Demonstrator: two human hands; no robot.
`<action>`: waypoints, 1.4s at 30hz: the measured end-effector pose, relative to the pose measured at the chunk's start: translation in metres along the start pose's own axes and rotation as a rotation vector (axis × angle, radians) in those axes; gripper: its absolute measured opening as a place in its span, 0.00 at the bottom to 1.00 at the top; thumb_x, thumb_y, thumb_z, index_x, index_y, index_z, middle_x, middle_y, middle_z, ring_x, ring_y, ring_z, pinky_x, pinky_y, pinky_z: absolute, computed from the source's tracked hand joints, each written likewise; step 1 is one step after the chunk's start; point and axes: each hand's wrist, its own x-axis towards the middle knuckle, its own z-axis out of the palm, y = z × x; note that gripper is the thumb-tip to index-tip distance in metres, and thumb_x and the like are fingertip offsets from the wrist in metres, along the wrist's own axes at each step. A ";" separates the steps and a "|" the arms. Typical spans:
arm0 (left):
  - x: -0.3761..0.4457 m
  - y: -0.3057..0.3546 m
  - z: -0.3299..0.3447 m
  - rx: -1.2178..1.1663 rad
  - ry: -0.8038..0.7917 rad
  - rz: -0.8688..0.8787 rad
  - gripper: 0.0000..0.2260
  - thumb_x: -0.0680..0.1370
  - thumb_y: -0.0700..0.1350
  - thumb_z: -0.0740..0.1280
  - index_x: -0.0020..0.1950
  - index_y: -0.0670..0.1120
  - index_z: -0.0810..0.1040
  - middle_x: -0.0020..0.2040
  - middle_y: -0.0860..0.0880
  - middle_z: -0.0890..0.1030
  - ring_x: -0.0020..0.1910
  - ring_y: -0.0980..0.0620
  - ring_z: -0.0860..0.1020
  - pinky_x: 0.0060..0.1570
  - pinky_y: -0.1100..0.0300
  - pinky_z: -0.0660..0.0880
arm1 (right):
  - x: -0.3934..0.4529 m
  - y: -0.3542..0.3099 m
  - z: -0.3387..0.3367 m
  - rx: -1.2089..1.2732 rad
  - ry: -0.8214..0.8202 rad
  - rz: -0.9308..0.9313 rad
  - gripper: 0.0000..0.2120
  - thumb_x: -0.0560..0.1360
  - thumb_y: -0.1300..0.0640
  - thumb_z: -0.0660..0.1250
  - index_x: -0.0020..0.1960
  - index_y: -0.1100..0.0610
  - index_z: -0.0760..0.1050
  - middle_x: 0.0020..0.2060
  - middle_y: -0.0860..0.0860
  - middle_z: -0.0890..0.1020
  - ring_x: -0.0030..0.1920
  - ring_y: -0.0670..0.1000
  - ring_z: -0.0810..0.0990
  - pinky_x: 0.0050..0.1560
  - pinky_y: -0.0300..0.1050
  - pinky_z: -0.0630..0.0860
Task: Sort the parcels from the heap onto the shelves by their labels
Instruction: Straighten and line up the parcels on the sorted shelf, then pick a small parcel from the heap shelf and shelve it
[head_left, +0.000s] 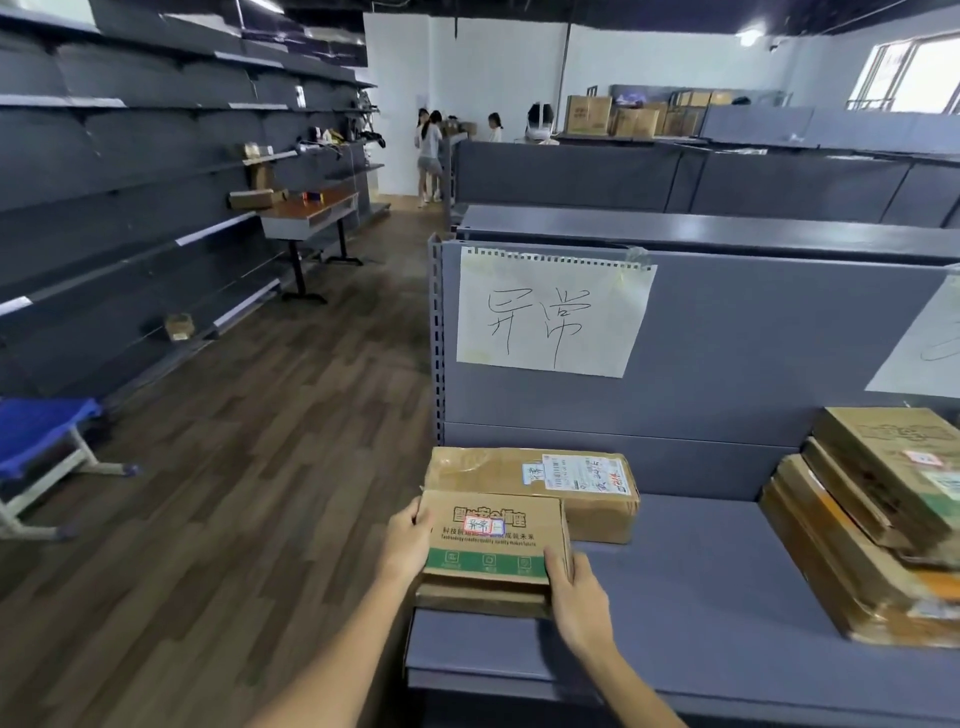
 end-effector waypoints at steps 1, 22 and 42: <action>0.002 -0.001 0.000 0.003 -0.002 0.002 0.13 0.85 0.45 0.58 0.64 0.49 0.79 0.53 0.49 0.85 0.51 0.51 0.83 0.50 0.56 0.77 | 0.001 0.000 0.001 -0.013 -0.010 0.000 0.17 0.83 0.40 0.55 0.58 0.52 0.72 0.54 0.50 0.81 0.53 0.52 0.78 0.55 0.49 0.73; -0.015 0.116 0.069 0.362 0.021 0.775 0.26 0.83 0.58 0.59 0.80 0.56 0.59 0.82 0.54 0.51 0.80 0.58 0.43 0.78 0.53 0.40 | -0.026 0.009 -0.174 -0.448 0.379 -0.161 0.39 0.75 0.29 0.60 0.81 0.42 0.53 0.80 0.53 0.57 0.80 0.57 0.54 0.76 0.54 0.59; -0.353 0.309 0.625 0.179 -0.701 1.278 0.31 0.77 0.62 0.60 0.76 0.46 0.70 0.78 0.42 0.65 0.79 0.42 0.59 0.78 0.46 0.51 | -0.224 0.257 -0.685 -0.391 1.016 0.259 0.43 0.70 0.26 0.62 0.78 0.48 0.62 0.72 0.55 0.71 0.73 0.61 0.66 0.71 0.58 0.68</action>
